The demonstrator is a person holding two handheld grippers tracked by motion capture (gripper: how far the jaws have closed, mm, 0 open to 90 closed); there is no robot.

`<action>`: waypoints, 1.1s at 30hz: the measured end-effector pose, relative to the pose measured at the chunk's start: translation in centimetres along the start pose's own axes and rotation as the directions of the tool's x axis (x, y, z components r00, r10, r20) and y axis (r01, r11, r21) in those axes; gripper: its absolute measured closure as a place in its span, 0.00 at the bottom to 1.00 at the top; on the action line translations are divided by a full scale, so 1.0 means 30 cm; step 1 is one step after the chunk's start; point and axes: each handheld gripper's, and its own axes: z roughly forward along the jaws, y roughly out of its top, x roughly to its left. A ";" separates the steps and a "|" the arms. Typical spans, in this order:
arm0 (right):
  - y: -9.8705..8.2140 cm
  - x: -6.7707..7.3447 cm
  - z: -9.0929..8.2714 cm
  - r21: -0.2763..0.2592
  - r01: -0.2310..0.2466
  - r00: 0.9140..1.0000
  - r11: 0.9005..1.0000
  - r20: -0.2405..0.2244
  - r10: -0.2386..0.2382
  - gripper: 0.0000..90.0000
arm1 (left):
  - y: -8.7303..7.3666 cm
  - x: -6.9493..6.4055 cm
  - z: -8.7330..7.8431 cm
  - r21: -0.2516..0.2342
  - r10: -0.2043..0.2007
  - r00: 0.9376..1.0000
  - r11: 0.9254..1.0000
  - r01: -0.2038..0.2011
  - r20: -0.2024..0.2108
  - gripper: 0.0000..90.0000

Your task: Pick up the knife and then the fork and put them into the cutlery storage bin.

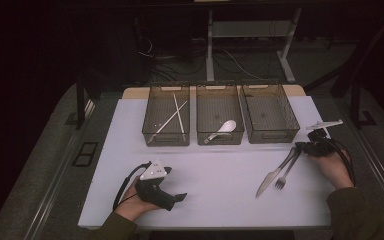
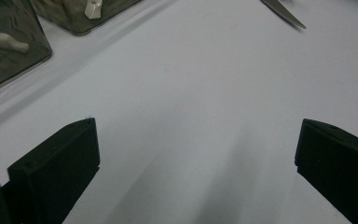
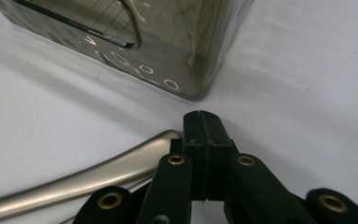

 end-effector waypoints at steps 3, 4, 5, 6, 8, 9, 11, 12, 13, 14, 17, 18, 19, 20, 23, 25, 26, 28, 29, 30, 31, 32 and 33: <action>0.000 0.002 -0.003 0.009 0.011 1.000 1.000 0.000 -0.011 1.00 | 0.000 0.000 -0.001 0.000 0.000 1.000 1.000 0.000 0.001 0.00; -0.001 0.002 -0.004 0.012 0.012 1.000 1.000 -0.003 -0.011 1.00 | 0.000 0.000 -0.002 0.002 0.002 1.000 1.000 -0.002 0.001 0.00; -0.002 0.001 -0.006 0.017 0.009 1.000 1.000 -0.005 -0.009 1.00 | -0.001 0.001 -0.002 0.002 0.002 1.000 1.000 -0.002 0.002 0.00; -0.003 0.001 -0.007 0.018 0.010 1.000 1.000 -0.008 -0.010 1.00 | -0.001 0.001 -0.002 0.002 0.003 1.000 1.000 -0.003 0.002 0.00; -0.005 0.001 -0.010 0.024 0.015 1.000 1.000 -0.011 -0.015 1.00 | -0.001 0.002 -0.001 0.003 0.002 1.000 1.000 -0.002 0.001 0.00; -0.005 0.001 -0.012 0.029 0.017 1.000 0.999 -0.012 -0.017 1.00 | -0.001 0.001 -0.002 0.002 0.003 1.000 1.000 -0.003 0.002 0.00; -0.009 0.003 -0.019 0.039 0.018 1.000 0.999 -0.011 -0.018 1.00 | 0.000 -0.001 -0.003 -0.001 0.000 1.000 1.000 0.000 0.003 0.00; -0.012 0.004 -0.022 0.040 0.027 1.000 0.999 -0.011 -0.027 1.00 | 0.000 0.000 -0.003 -0.001 0.001 1.000 1.000 -0.001 0.003 0.00; -0.015 0.005 -0.026 0.044 0.035 0.999 0.998 -0.009 -0.035 1.00 | 0.000 0.000 -0.003 0.000 0.002 1.000 1.000 -0.002 0.003 0.00; -0.018 0.007 -0.029 0.048 0.042 0.999 0.998 -0.011 -0.041 1.00 | 0.000 0.001 -0.003 0.000 0.000 1.000 1.000 0.000 0.003 0.00; -0.028 0.012 -0.042 0.061 0.061 0.998 0.996 -0.011 -0.060 1.00 | 0.000 0.000 -0.004 0.000 0.002 1.000 1.000 -0.002 0.004 0.00; -0.031 0.014 -0.046 0.069 0.063 0.998 0.996 -0.013 -0.062 1.00 | 0.000 0.000 -0.004 -0.001 0.002 1.000 1.000 -0.002 0.003 0.00; -0.035 0.016 -0.050 0.070 0.067 0.998 0.995 -0.016 -0.066 1.00 | 0.000 0.000 -0.005 -0.001 0.002 1.000 1.000 -0.002 0.004 0.00; -0.038 0.017 -0.054 0.074 0.069 0.998 0.995 -0.020 -0.068 1.00 | 0.000 0.000 -0.005 -0.001 0.002 1.000 1.000 -0.002 0.004 0.00; -0.050 0.028 -0.068 0.088 0.076 0.997 0.993 -0.030 -0.074 1.00 | 0.000 0.000 -0.006 -0.004 0.002 1.000 1.000 -0.002 0.004 0.00; -0.057 0.036 -0.074 0.093 0.086 0.996 0.992 -0.038 -0.082 1.00 | 0.000 0.000 -0.006 -0.006 0.001 1.000 1.000 -0.001 0.003 0.00; -0.060 0.040 -0.078 0.098 0.089 0.995 0.991 -0.041 -0.086 1.00 | 0.000 0.000 -0.006 -0.007 0.000 1.000 1.000 0.000 0.003 0.00; -0.063 0.046 -0.083 0.102 0.094 0.995 0.990 -0.049 -0.089 1.00 | 0.000 0.000 -0.007 -0.009 -0.001 1.000 1.000 0.001 0.004 0.00; -0.065 0.050 -0.086 0.107 0.094 0.995 0.990 -0.051 -0.088 1.00 | 0.000 0.000 -0.007 -0.010 -0.002 1.000 1.000 0.002 0.004 0.00; -0.067 0.053 -0.088 0.108 0.097 0.994 0.989 -0.054 -0.091 1.00 | 0.000 0.000 -0.007 -0.010 -0.001 1.000 1.000 0.001 0.004 0.00; -0.069 0.054 -0.091 0.110 0.100 0.994 0.989 -0.058 -0.094 1.00 | 0.000 0.000 -0.007 -0.010 -0.001 1.000 1.000 0.001 0.004 0.00; -0.072 0.057 -0.093 0.110 0.100 0.994 0.989 -0.059 -0.093 1.00 | 0.000 0.000 -0.007 -0.009 -0.001 1.000 1.000 0.001 0.004 0.00; -0.076 0.058 -0.097 0.112 0.104 0.993 0.988 -0.062 -0.097 1.00 | 0.000 0.000 -0.007 -0.009 0.000 1.000 1.000 0.000 0.004 0.00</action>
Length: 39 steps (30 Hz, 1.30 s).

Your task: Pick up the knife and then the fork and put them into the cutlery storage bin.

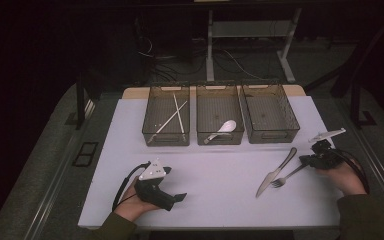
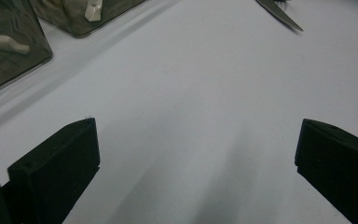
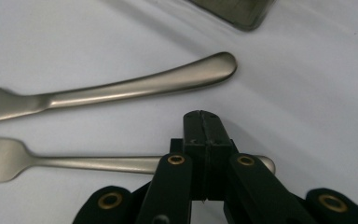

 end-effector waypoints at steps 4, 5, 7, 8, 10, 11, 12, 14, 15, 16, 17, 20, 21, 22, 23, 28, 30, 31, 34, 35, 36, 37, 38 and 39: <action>-0.020 0.010 -0.014 0.011 -0.006 1.000 1.000 -0.013 0.006 1.00 | 0.000 0.000 0.000 0.000 0.000 1.000 1.000 0.000 0.001 0.00; -0.025 0.011 -0.017 0.010 -0.002 1.000 1.000 -0.015 0.002 1.00 | 0.001 0.000 0.000 0.000 0.000 1.000 1.000 0.000 0.001 0.00; -0.036 0.016 -0.025 0.015 0.001 1.000 1.000 -0.022 -0.001 1.00 | 0.000 0.000 0.000 -0.001 -0.001 1.000 1.000 0.001 0.002 0.00; -0.043 0.019 -0.030 0.014 0.000 1.000 1.000 -0.024 0.001 1.00 | 0.001 0.000 0.000 -0.001 0.000 1.000 1.000 0.000 0.002 0.00; -0.060 0.020 -0.041 0.016 0.003 0.999 1.000 -0.032 -0.002 1.00 | 0.001 0.000 0.000 0.000 0.001 1.000 1.000 -0.001 0.002 0.00; -0.069 0.021 -0.046 0.016 0.008 0.999 1.000 -0.036 -0.007 1.00 | 0.001 0.000 0.001 0.001 0.002 1.000 1.000 -0.002 0.003 0.00; -0.077 0.023 -0.052 0.016 0.003 0.999 1.000 -0.039 -0.003 1.00 | 0.001 0.000 0.001 0.002 0.002 1.000 1.000 -0.002 0.002 0.00; -0.095 0.025 -0.064 0.018 0.009 0.999 1.000 -0.049 -0.008 1.00 | 0.001 -0.001 0.001 0.003 -0.001 1.000 1.000 0.001 0.002 0.00; -0.104 0.028 -0.069 0.018 0.007 0.999 1.000 -0.052 -0.006 1.00 | 0.001 -0.002 0.001 0.003 0.000 1.000 1.000 0.000 0.003 0.00; -0.111 0.031 -0.075 0.021 0.007 0.998 1.000 -0.057 -0.006 1.00 | 0.001 -0.002 0.002 0.003 0.001 1.000 1.000 -0.001 0.003 0.00; -0.119 0.034 -0.080 0.022 0.010 0.998 1.000 -0.059 -0.008 1.00 | 0.001 -0.001 0.001 0.005 0.005 1.000 1.000 -0.005 0.003 0.00; -0.140 0.044 -0.094 0.024 0.016 0.998 1.000 -0.069 -0.015 1.00 | 0.001 -0.002 0.001 0.008 0.005 1.000 1.000 -0.005 0.003 0.00; -0.147 0.047 -0.099 0.025 0.023 0.997 0.999 -0.076 -0.021 1.00 | 0.001 -0.001 0.000 0.012 0.010 1.000 1.000 -0.010 0.003 0.00; -0.153 0.051 -0.104 0.028 0.024 0.997 0.999 -0.080 -0.021 1.00 | 0.001 -0.001 0.000 0.012 0.010 1.000 1.000 -0.010 0.003 0.00; -0.160 0.054 -0.108 0.028 0.026 0.996 0.999 -0.086 -0.023 1.00 | 0.001 -0.001 0.000 0.010 0.007 1.000 1.000 -0.007 0.003 0.00; -0.192 0.075 -0.135 0.044 0.046 0.994 0.998 -0.104 -0.041 1.00 | 0.001 -0.002 0.001 0.008 0.004 1.000 1.000 -0.004 0.004 0.00; -0.201 0.082 -0.143 0.048 0.052 0.993 0.998 -0.108 -0.046 1.00 | 0.001 -0.002 0.001 0.008 0.006 1.000 1.000 -0.006 0.004 0.00; -0.205 0.083 -0.145 0.048 0.059 0.992 0.997 -0.112 -0.053 1.00 | 0.001 -0.002 0.001 0.009 0.004 1.000 1.000 -0.004 0.005 0.00; -0.204 0.078 -0.142 0.053 0.057 0.992 0.997 -0.118 -0.051 1.00 | 0.001 -0.002 0.002 0.008 0.001 1.000 1.000 -0.001 0.004 0.00; -0.203 0.076 -0.142 0.047 0.058 0.992 0.997 -0.117 -0.052 1.00 | 0.002 -0.002 0.001 0.009 0.004 1.000 1.000 -0.004 0.006 0.00; -0.200 0.075 -0.144 0.040 0.056 0.992 0.998 -0.114 -0.051 0.97 | 0.002 -0.003 0.000 0.007 0.004 1.000 1.000 -0.004 0.007 0.00; -0.196 0.073 -0.152 0.031 0.046 0.993 0.998 -0.113 -0.042 0.94 | 0.002 -0.003 0.001 0.008 0.005 1.000 1.000 -0.005 0.008 0.00; -0.191 0.069 -0.158 0.014 0.046 0.991 0.999 -0.124 -0.044 0.90 | 0.002 -0.003 0.002 0.007 0.002 1.000 1.000 -0.002 0.007 0.00; -0.185 0.068 -0.167 0.008 0.048 0.990 0.999 -0.134 -0.047 0.87 | 0.001 -0.002 0.002 0.008 0.002 1.000 1.000 -0.002 0.006 0.00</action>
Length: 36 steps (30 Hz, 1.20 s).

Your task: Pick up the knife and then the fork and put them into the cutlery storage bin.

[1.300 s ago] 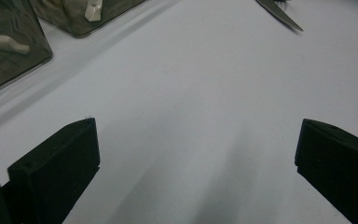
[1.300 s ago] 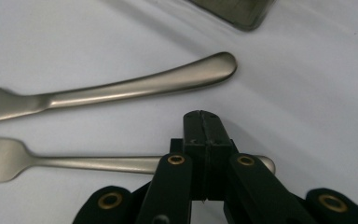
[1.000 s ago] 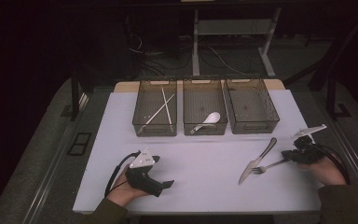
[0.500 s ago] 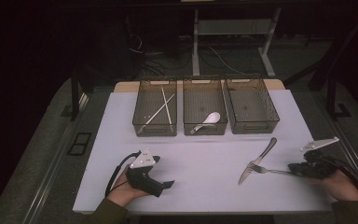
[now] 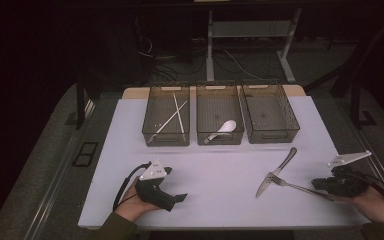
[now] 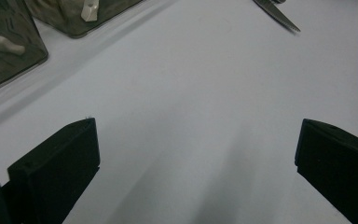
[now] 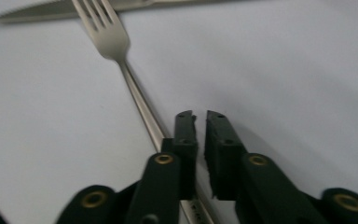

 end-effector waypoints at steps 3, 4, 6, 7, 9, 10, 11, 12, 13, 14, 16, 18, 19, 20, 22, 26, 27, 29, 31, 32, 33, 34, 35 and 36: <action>0.016 0.002 -0.017 -0.029 -0.016 1.000 0.999 -0.018 0.015 0.75 | 0.001 0.000 -0.001 -0.002 0.001 1.000 1.000 -0.001 0.000 0.00; 0.020 0.003 -0.020 -0.040 -0.013 1.000 0.999 -0.021 0.012 0.69 | 0.001 -0.001 -0.002 -0.002 -0.001 1.000 1.000 0.001 0.000 0.00; 0.029 0.007 -0.023 -0.051 -0.015 1.000 0.999 -0.024 0.013 0.63 | 0.001 0.000 -0.002 -0.003 -0.001 1.000 1.000 0.001 0.000 0.00; 0.034 0.010 -0.024 -0.047 -0.012 1.000 0.999 -0.025 0.011 0.60 | 0.001 0.000 -0.002 -0.006 -0.005 1.000 1.000 0.005 0.001 0.00; 0.050 0.016 -0.023 -0.041 0.014 0.999 0.999 -0.037 -0.016 0.58 | 0.001 0.002 -0.003 -0.006 -0.008 1.000 1.000 0.008 0.003 0.00; 0.060 0.021 -0.023 -0.033 0.031 0.999 0.999 -0.043 -0.033 0.57 | 0.002 0.003 -0.004 -0.006 -0.004 1.000 1.000 0.004 0.002 0.00; 0.070 0.025 -0.022 -0.025 0.052 0.998 0.998 -0.044 -0.053 0.56 | 0.002 0.003 -0.004 -0.008 -0.005 1.000 1.000 0.005 0.003 0.00; 0.079 0.031 -0.020 -0.019 0.069 0.997 0.997 -0.043 -0.070 0.56 | 0.002 0.003 -0.004 -0.008 -0.004 1.000 1.000 0.004 0.003 0.00; 0.088 0.038 -0.018 -0.011 0.086 0.995 0.996 -0.045 -0.087 0.56 | 0.002 0.003 -0.004 -0.009 -0.004 1.000 1.000 0.004 0.003 0.00; 0.097 0.045 -0.015 -0.002 0.105 0.993 0.994 -0.050 -0.105 0.56 | 0.003 0.003 -0.004 -0.010 -0.004 1.000 1.000 0.004 0.003 0.00; 0.114 0.060 -0.005 0.023 0.136 0.989 0.990 -0.063 -0.135 0.57 | 0.003 0.001 -0.003 -0.013 -0.008 1.000 1.000 0.008 0.004 0.00; 0.132 0.076 0.007 0.050 0.168 0.984 0.985 -0.068 -0.164 0.57 | 0.003 0.000 -0.003 -0.013 -0.008 1.000 1.000 0.008 0.005 0.00; 0.140 0.081 0.015 0.067 0.191 0.979 0.979 -0.081 -0.185 0.57 | 0.003 -0.001 -0.002 -0.016 -0.010 1.000 1.000 0.010 0.004 0.00; 0.148 0.087 0.023 0.085 0.211 0.975 0.974 -0.091 -0.203 0.57 | 0.003 -0.001 -0.003 -0.015 -0.009 1.000 1.000 0.009 0.004 0.00; 0.161 0.099 0.040 0.115 0.245 0.967 0.963 -0.100 -0.235 0.59 | 0.003 0.000 -0.003 -0.014 -0.009 1.000 1.000 0.009 0.004 0.00; 0.183 0.113 0.070 0.180 0.289 0.957 0.940 -0.092 -0.276 0.64 | 0.003 0.000 -0.004 -0.015 -0.011 1.000 1.000 0.011 0.006 0.00; 0.187 0.114 0.078 0.198 0.295 0.955 0.935 -0.096 -0.281 0.66 | 0.003 -0.001 -0.003 -0.017 -0.011 1.000 1.000 0.011 0.005 0.00; 0.192 0.116 0.091 0.230 0.319 0.947 0.919 -0.101 -0.304 0.70 | 0.004 -0.001 -0.003 -0.018 -0.010 1.000 1.000 0.010 0.006 0.00; 0.197 0.117 0.102 0.251 0.339 0.940 0.906 -0.113 -0.321 0.74 | 0.004 -0.001 -0.003 -0.018 -0.011 1.000 1.000 0.011 0.006 0.00; 0.199 0.118 0.107 0.265 0.345 0.938 0.900 -0.115 -0.326 0.76 | 0.004 -0.001 -0.003 -0.018 -0.011 1.000 1.000 0.011 0.006 0.00; 0.201 0.120 0.112 0.273 0.348 0.937 0.897 -0.122 -0.326 0.76 | 0.004 -0.001 -0.003 -0.019 -0.011 1.000 1.000 0.011 0.006 0.00; 0.204 0.118 0.116 0.279 0.353 0.936 0.893 -0.118 -0.333 0.78 | 0.004 -0.001 -0.003 -0.019 -0.010 1.000 1.000 0.011 0.006 0.00; 0.207 0.117 0.120 0.284 0.361 0.933 0.888 -0.117 -0.341 0.80 | 0.004 -0.001 -0.003 -0.019 -0.010 1.000 1.000 0.010 0.006 0.00; 0.208 0.119 0.124 0.291 0.367 0.930 0.883 -0.120 -0.347 0.82 | 0.004 -0.001 -0.003 -0.019 -0.010 1.000 1.000 0.010 0.006 0.00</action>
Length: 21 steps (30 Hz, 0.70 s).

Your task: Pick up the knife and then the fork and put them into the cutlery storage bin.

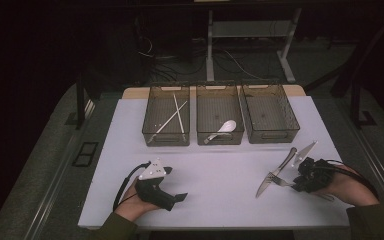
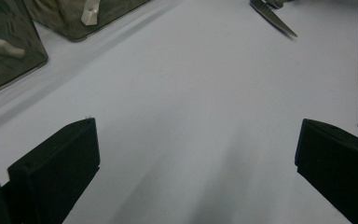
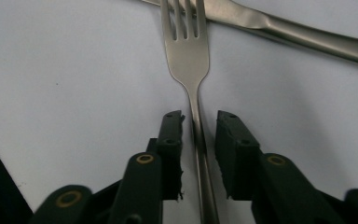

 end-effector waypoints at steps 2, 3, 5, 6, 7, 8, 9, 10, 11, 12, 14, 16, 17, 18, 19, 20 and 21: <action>0.005 0.002 0.006 0.023 0.014 1.000 1.000 -0.008 -0.014 0.84 | 0.000 0.000 0.000 -0.001 -0.001 1.000 1.000 0.001 0.000 0.00; 0.007 0.003 0.009 0.036 0.026 1.000 0.999 -0.004 -0.026 0.85 | 0.000 0.001 0.000 0.000 -0.001 1.000 1.000 0.001 0.000 0.00; 0.014 0.004 0.012 0.049 0.035 0.999 0.998 0.004 -0.035 0.87 | 0.000 0.001 0.001 0.000 -0.002 1.000 1.000 0.002 0.001 0.00; 0.018 0.008 0.013 0.062 0.037 0.999 0.997 0.009 -0.038 0.88 | 0.000 0.001 0.002 -0.001 -0.002 1.000 1.000 0.002 0.001 0.00; 0.024 0.009 0.014 0.074 0.052 0.999 0.996 0.011 -0.053 0.88 | 0.000 0.000 0.002 0.001 -0.001 1.000 1.000 0.001 0.001 0.00; 0.031 0.013 0.015 0.086 0.052 0.999 0.995 0.012 -0.053 0.88 | 0.000 0.000 0.002 0.001 -0.001 1.000 1.000 0.001 0.002 0.00; 0.038 0.015 0.016 0.104 0.061 0.998 0.993 0.012 -0.063 0.89 | 0.000 0.000 0.002 0.000 0.000 1.000 1.000 0.000 0.002 0.00; 0.046 0.020 0.018 0.115 0.060 0.998 0.991 0.011 -0.062 0.89 | 0.000 0.000 0.002 0.000 0.000 1.000 1.000 0.000 0.002 0.00; 0.051 0.021 0.020 0.128 0.071 0.997 0.989 0.017 -0.073 0.89 | 0.000 0.000 0.002 0.000 0.001 1.000 1.000 -0.001 0.002 0.00; 0.057 0.023 0.021 0.144 0.074 0.997 0.987 0.015 -0.077 0.89 | 0.000 0.000 0.002 0.001 0.000 1.000 1.000 0.000 0.002 0.00; 0.066 0.020 0.024 0.167 0.092 0.995 0.982 0.027 -0.098 0.90 | 0.000 0.000 0.001 0.000 0.001 1.000 1.000 -0.001 0.001 0.00; 0.070 0.020 0.025 0.174 0.093 0.995 0.980 0.030 -0.100 0.93 | 0.000 -0.001 0.001 -0.004 -0.001 1.000 1.000 0.001 0.002 0.00; 0.070 0.020 0.025 0.174 0.095 0.994 0.980 0.030 -0.101 0.94 | 0.001 -0.001 0.000 -0.004 -0.001 1.000 1.000 0.001 0.002 0.00; 0.070 0.020 0.025 0.174 0.094 0.994 0.980 0.032 -0.101 0.94 | 0.000 -0.001 0.000 -0.004 -0.001 1.000 1.000 0.001 0.002 0.00; 0.068 0.019 0.024 0.169 0.091 0.995 0.981 0.030 -0.097 0.94 | 0.000 0.000 0.000 -0.003 -0.001 1.000 1.000 0.001 0.003 0.00; 0.066 0.019 0.023 0.164 0.090 0.995 0.982 0.030 -0.096 0.94 | 0.000 0.000 0.000 -0.002 0.000 1.000 1.000 0.000 0.003 0.00; 0.063 0.017 0.022 0.156 0.087 0.995 0.984 0.027 -0.092 0.95 | 0.000 0.000 0.000 -0.003 0.000 1.000 1.000 0.000 0.003 0.00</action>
